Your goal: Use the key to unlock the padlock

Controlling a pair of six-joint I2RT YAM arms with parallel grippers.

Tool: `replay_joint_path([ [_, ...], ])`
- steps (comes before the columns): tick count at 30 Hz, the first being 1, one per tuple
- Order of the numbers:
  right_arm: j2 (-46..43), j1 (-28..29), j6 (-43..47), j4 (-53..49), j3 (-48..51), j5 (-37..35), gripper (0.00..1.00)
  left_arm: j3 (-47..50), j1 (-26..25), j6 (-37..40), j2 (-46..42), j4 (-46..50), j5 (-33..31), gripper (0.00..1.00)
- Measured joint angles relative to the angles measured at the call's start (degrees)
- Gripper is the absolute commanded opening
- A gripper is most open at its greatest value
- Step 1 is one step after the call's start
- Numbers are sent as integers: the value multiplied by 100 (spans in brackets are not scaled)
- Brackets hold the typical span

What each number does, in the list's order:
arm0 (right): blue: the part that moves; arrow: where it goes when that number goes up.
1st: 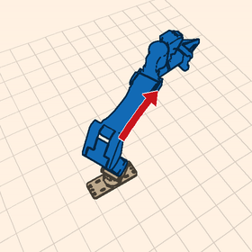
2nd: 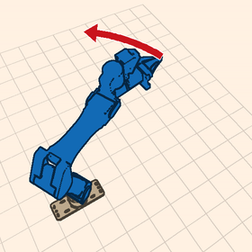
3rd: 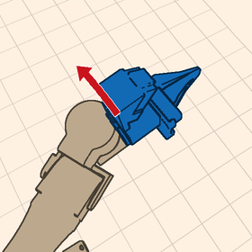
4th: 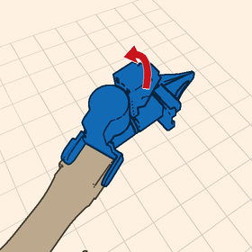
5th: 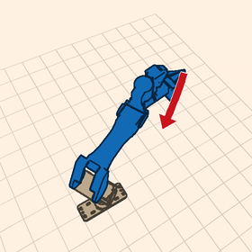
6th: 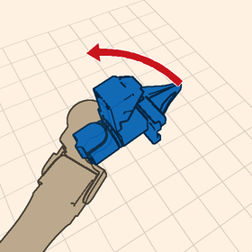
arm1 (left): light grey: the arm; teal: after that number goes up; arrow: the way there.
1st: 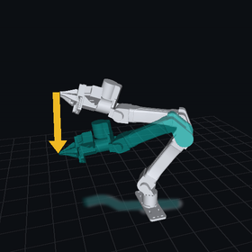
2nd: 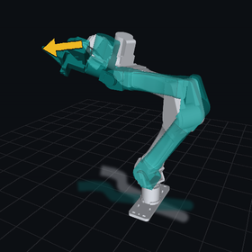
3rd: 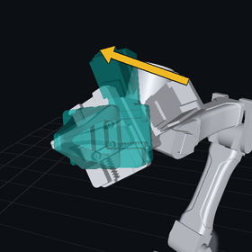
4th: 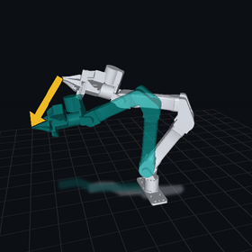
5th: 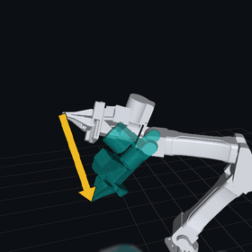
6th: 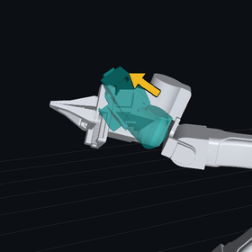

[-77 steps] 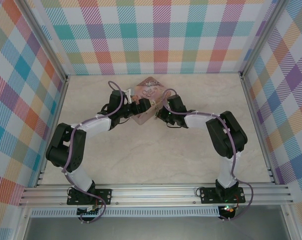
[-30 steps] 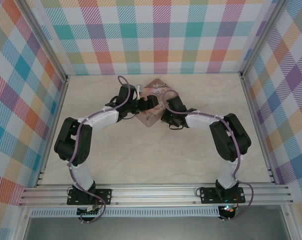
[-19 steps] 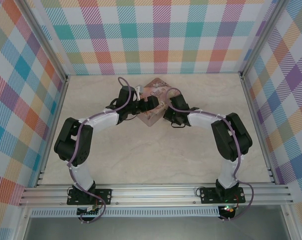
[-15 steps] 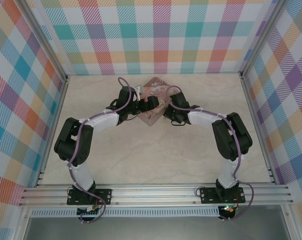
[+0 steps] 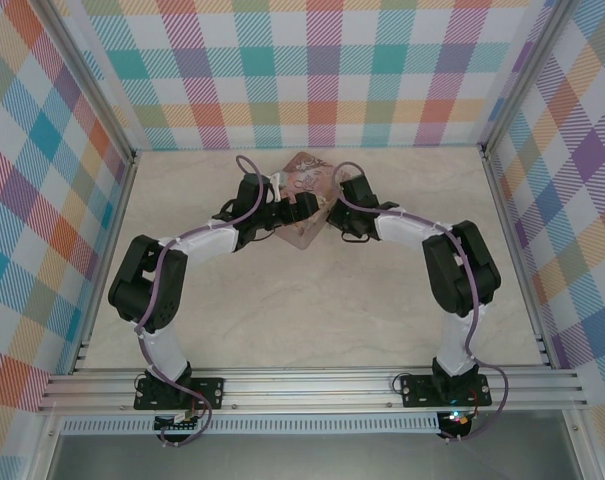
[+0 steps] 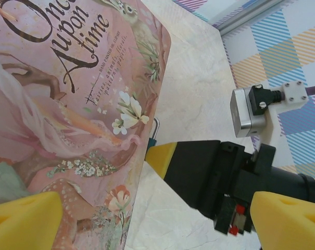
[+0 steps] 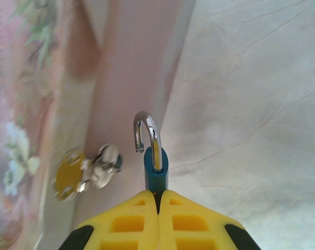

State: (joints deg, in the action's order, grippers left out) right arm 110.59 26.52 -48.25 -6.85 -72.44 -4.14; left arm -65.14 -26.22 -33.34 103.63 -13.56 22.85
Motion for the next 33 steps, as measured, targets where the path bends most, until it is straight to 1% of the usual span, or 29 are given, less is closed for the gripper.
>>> replay_joint_path([
  [6,181,-160,280,-162,-59,-105,8,13,0,0,-13,-9,-2,94],
  [13,83,-186,555,92,74,-76,8,52,7,22,-50,-7,-11,94],
  [19,-741,-219,977,90,570,79,9,236,39,24,-251,90,-109,94],
  [25,-1821,-295,1423,-153,927,538,9,396,96,46,-446,234,-111,94],
  [30,-2721,-310,1644,-595,1416,898,9,791,299,-26,-813,223,-79,95],
  [33,-3167,-310,1751,-863,1700,1187,9,929,476,-44,-1036,382,-42,97],
])
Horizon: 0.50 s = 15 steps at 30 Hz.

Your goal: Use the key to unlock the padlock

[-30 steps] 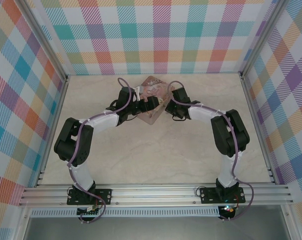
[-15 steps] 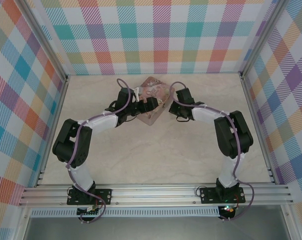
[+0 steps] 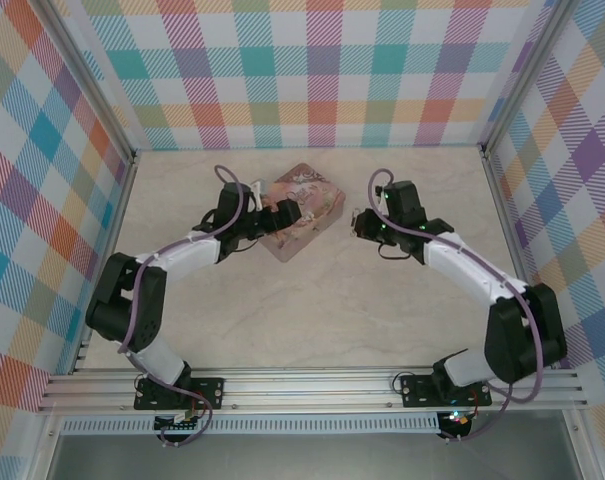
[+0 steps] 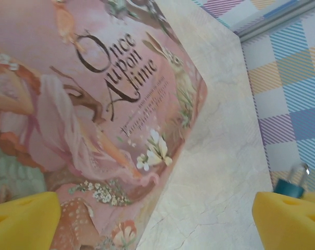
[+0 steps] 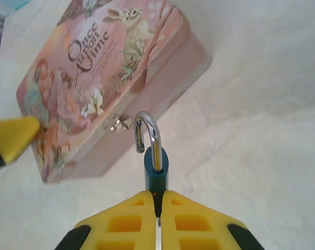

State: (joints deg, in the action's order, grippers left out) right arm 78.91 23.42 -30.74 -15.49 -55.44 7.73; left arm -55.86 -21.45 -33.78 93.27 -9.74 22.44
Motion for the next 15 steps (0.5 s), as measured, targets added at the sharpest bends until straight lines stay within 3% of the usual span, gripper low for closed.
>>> replay_joint_path([
  [8,-632,0,133,-260,588,763,9,-35,321,105,-590,994,-7,100],
  [15,-487,0,-9,-238,883,1502,9,15,599,190,-1659,1158,-278,100],
])
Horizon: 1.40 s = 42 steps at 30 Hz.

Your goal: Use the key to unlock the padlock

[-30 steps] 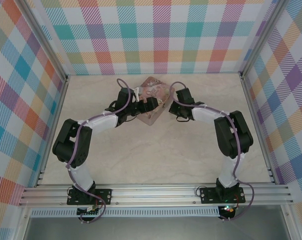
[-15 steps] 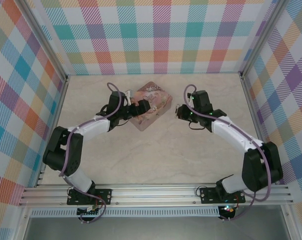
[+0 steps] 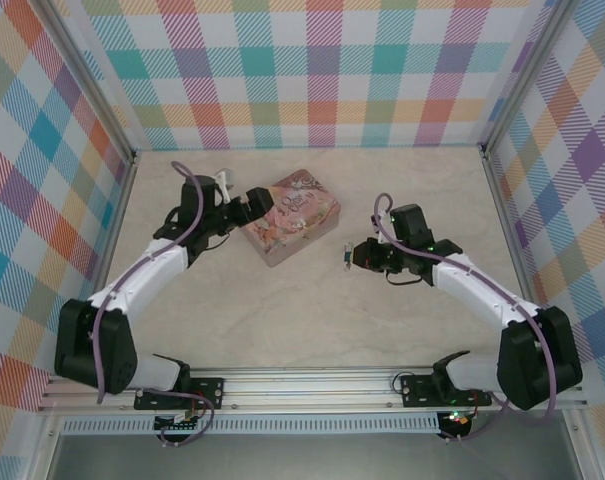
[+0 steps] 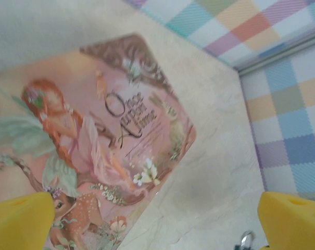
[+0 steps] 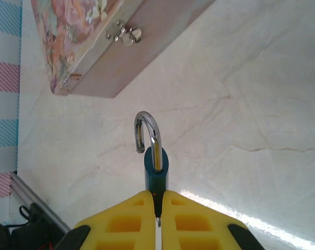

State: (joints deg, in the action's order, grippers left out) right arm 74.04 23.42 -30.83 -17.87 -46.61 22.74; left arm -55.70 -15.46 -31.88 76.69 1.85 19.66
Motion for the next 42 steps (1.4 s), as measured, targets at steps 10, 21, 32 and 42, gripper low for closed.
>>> replay_joint_path([
  [10,739,0,-382,249,437,546,10,437,396,260,-822,358,-483,100],
  [21,1591,0,-448,570,483,719,20,605,514,267,-938,428,-649,100],
  [32,1036,-125,-157,190,481,286,47,608,566,286,-981,485,-708,100],
  [42,-796,-468,796,-144,332,-1484,89,1196,669,433,-1676,614,-1834,100],
])
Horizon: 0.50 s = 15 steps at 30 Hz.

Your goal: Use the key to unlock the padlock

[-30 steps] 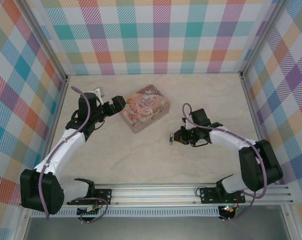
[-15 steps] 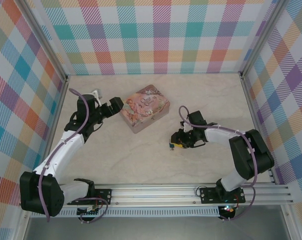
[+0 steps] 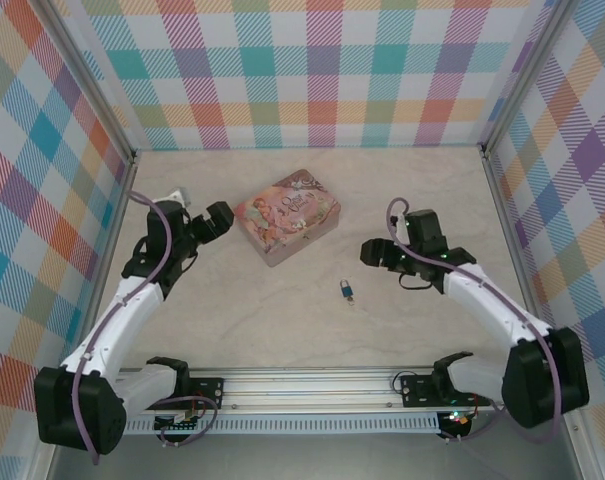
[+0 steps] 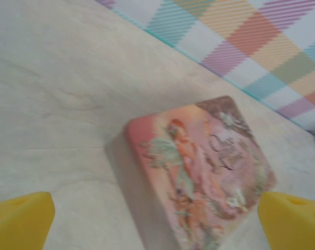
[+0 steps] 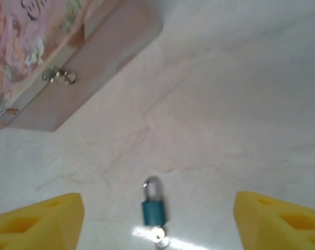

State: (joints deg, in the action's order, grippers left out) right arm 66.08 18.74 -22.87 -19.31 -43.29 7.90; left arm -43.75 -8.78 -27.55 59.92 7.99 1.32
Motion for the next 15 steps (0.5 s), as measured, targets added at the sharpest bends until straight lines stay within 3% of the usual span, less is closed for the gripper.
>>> replay_joint_path([
  [1,-127,-39,120,26,7,-181,97,96,17,26,-59,7,-177,100],
  [2,-249,-92,271,90,31,-391,100,190,39,52,-105,26,-345,100],
  [9,-671,-872,1014,1250,850,-1510,100,728,229,590,-142,-39,-1351,100],
  [15,-44,-1493,1429,2765,1792,-1878,100,1552,234,1235,17,-931,-1899,100],
])
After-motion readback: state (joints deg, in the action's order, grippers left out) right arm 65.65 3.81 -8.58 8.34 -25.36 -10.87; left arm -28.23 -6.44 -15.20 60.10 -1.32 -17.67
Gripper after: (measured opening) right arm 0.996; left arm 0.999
